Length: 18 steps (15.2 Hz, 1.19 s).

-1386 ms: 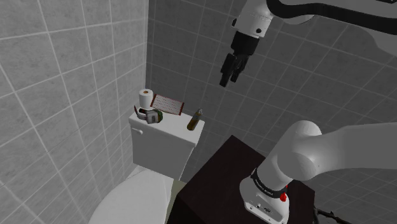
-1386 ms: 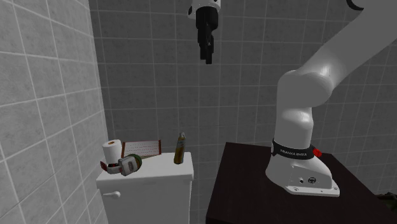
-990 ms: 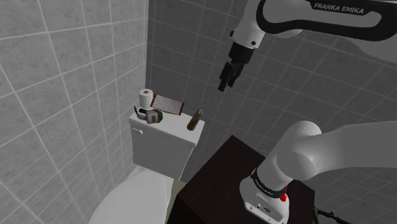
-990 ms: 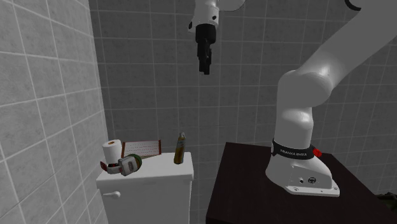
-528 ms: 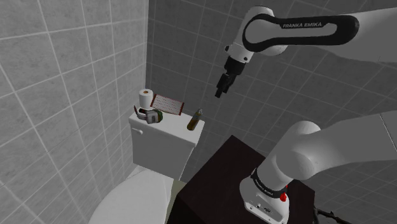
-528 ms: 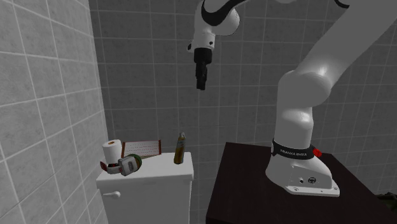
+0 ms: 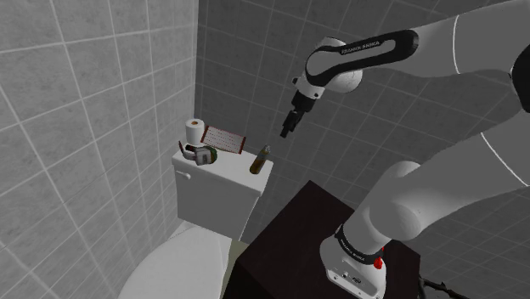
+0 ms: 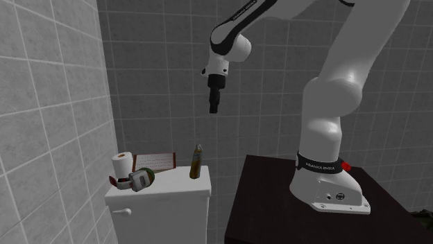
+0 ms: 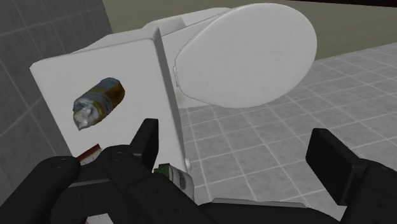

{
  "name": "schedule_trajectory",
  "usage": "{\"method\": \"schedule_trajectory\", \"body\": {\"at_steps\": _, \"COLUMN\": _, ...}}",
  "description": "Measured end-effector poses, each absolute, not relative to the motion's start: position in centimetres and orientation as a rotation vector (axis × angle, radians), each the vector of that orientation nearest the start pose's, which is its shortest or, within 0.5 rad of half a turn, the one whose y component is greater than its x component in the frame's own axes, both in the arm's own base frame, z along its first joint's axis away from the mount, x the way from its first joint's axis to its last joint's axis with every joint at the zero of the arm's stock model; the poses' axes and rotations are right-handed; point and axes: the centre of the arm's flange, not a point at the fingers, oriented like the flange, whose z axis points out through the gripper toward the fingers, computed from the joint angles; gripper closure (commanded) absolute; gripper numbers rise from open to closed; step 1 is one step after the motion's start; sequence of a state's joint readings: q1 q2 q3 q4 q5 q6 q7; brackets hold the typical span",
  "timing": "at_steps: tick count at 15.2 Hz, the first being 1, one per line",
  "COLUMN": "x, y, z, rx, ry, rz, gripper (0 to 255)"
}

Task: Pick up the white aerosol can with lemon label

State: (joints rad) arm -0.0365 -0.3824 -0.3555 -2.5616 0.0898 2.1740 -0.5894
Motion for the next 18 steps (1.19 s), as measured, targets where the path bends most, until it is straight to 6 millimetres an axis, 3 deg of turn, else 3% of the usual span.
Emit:
{"method": "schedule_trajectory", "body": {"at_steps": 14, "x": 45.3, "y": -26.0, "z": 25.2, "rx": -2.853, "ry": -0.391, "rz": -0.188, "gripper": 0}}
{"method": "schedule_trajectory", "body": {"at_steps": 18, "x": 48.2, "y": -28.5, "z": 20.9, "rx": -2.827, "ry": -0.431, "rz": -0.215, "gripper": 0}}
